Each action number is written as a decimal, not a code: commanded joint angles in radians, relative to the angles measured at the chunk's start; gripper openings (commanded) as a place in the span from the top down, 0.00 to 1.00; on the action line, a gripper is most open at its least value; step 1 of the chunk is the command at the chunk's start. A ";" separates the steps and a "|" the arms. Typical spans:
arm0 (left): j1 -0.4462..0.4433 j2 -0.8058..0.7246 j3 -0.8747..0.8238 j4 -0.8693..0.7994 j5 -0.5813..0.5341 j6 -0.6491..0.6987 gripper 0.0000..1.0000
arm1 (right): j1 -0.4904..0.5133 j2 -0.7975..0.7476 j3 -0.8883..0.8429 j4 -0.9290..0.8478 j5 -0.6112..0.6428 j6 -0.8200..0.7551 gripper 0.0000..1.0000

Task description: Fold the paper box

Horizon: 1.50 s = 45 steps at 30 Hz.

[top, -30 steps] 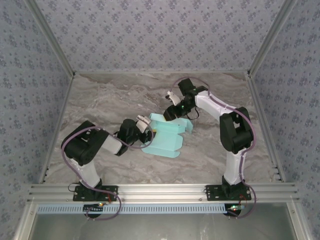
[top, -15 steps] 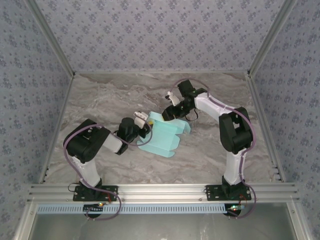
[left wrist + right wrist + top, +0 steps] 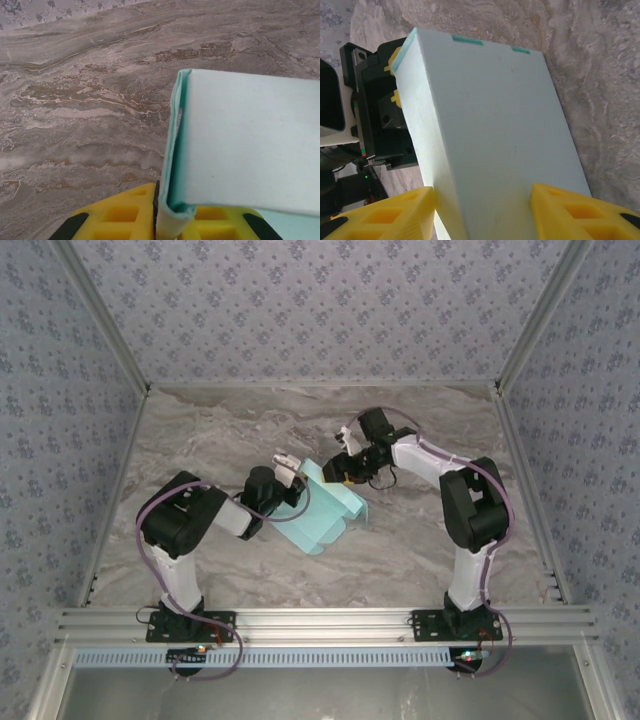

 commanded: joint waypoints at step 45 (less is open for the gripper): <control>0.060 -0.108 0.274 -0.705 0.189 0.172 0.84 | -0.020 -0.064 -0.337 0.652 -0.187 0.800 0.32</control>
